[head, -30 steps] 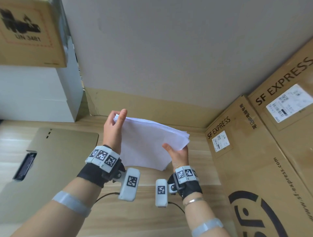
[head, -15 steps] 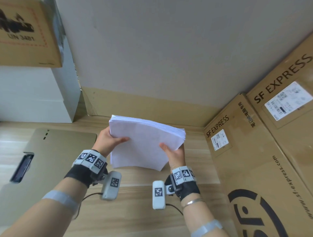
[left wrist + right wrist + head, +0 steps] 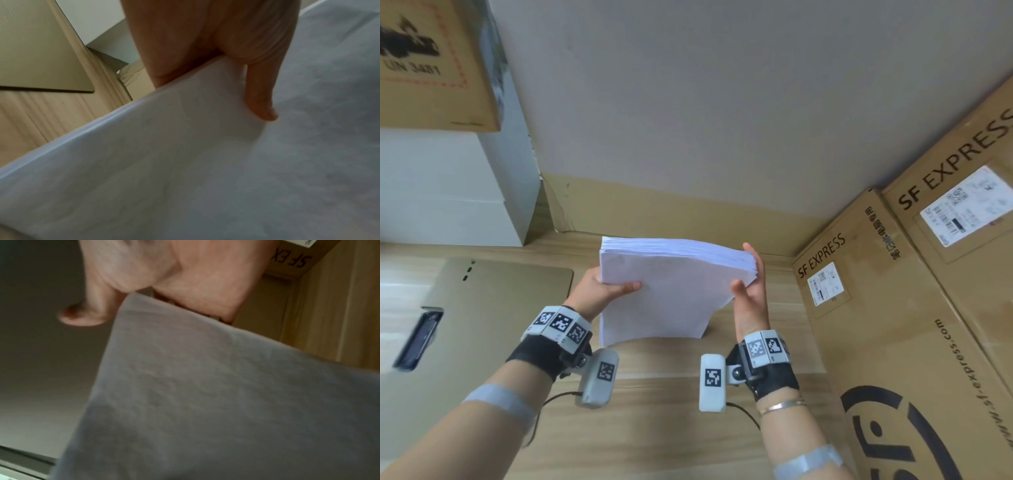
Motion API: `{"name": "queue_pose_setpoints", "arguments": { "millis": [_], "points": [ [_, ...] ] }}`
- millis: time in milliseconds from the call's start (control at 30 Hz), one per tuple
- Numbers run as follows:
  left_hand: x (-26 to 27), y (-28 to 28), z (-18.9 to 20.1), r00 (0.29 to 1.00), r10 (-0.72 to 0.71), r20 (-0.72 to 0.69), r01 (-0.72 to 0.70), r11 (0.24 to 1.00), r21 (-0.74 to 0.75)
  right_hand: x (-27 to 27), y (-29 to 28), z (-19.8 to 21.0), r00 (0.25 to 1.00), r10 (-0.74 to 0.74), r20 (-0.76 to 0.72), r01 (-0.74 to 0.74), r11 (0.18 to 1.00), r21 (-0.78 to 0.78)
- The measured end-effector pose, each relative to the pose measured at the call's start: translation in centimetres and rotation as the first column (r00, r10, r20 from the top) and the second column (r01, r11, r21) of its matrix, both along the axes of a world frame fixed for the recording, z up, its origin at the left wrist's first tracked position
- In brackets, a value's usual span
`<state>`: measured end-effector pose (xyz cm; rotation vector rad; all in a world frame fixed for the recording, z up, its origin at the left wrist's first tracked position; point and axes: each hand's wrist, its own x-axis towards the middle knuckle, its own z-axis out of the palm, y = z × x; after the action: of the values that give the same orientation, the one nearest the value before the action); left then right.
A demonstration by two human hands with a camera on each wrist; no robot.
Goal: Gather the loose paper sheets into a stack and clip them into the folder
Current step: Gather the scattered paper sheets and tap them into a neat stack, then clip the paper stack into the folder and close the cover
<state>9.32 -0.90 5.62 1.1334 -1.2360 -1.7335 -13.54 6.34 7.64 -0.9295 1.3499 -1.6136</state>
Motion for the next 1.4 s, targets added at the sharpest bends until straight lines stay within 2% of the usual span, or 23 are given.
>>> {"name": "queue_pose_setpoints", "arguments": {
  "millis": [67, 100, 167, 200, 233, 400, 567, 667, 833, 1000, 1133, 1333, 1367, 1400],
  "points": [
    [0.2, 0.0, -0.7, 0.999, -0.039, 0.009, 0.039, 0.999, 0.034, 0.0, 0.5, -0.9, 0.998, 0.033, -0.06, -0.021, 0.981, 0.195],
    [0.2, 0.1, -1.1, 0.998, -0.052, 0.023, 0.05, 0.997, 0.058, 0.3, 0.8, -1.1, 0.992, 0.057, -0.111, -0.016, 0.941, 0.339],
    [0.1, 0.5, -1.9, 0.997, -0.069, 0.047, 0.065, 0.994, 0.084, 0.9, 1.3, -1.8, 0.966, 0.161, -0.203, 0.007, 0.767, 0.642],
    [0.1, 0.5, -2.1, 0.995, -0.078, 0.069, 0.072, 0.994, 0.085, 1.0, 1.6, -1.8, 0.951, 0.225, -0.213, 0.0, 0.687, 0.727],
    [0.0, 0.5, -2.2, 0.994, -0.077, 0.083, 0.07, 0.994, 0.083, 1.0, 1.7, -1.9, 0.947, 0.242, -0.211, -0.006, 0.67, 0.742],
    [0.2, -0.3, -2.4, 0.993, -0.005, 0.117, 0.0, 0.999, 0.046, 0.9, 1.1, -1.5, 0.965, 0.102, -0.24, 0.078, 0.767, 0.637],
    [-0.1, 0.2, -4.1, 0.987, -0.038, 0.159, 0.014, 0.989, 0.148, 1.5, 0.4, -4.7, 0.963, 0.16, -0.216, 0.065, 0.641, 0.765],
    [-0.3, 0.0, -5.3, 0.968, -0.013, 0.252, -0.037, 0.981, 0.192, 1.2, -0.2, -7.5, 0.964, 0.166, -0.208, 0.055, 0.64, 0.766],
    [-0.3, -1.0, -5.3, 0.96, -0.038, 0.277, -0.028, 0.973, 0.229, 1.5, -0.7, -5.9, 0.969, 0.104, -0.223, 0.09, 0.693, 0.715],
    [0.8, -0.5, -6.8, 0.914, -0.134, 0.384, -0.022, 0.927, 0.375, 1.8, 0.4, -6.1, 0.964, 0.15, -0.218, 0.065, 0.664, 0.745],
    [2.1, 1.2, -8.1, 0.889, -0.155, 0.431, -0.045, 0.906, 0.42, 3.5, 1.2, -7.9, 0.954, 0.177, -0.242, 0.074, 0.642, 0.763],
    [6.1, 2.0, -8.9, 0.826, -0.057, 0.561, -0.129, 0.949, 0.287, 5.8, 2.4, -8.3, 0.956, 0.172, -0.239, 0.085, 0.614, 0.785],
    [7.1, 2.0, -9.0, 0.794, -0.006, 0.608, -0.167, 0.959, 0.229, 6.1, 2.6, -8.4, 0.957, 0.165, -0.237, 0.089, 0.611, 0.786],
    [8.2, 1.9, -9.0, 0.726, 0.026, 0.687, -0.189, 0.968, 0.163, 6.4, 2.7, -8.7, 0.959, 0.154, -0.237, 0.095, 0.615, 0.783]
  ]
}}
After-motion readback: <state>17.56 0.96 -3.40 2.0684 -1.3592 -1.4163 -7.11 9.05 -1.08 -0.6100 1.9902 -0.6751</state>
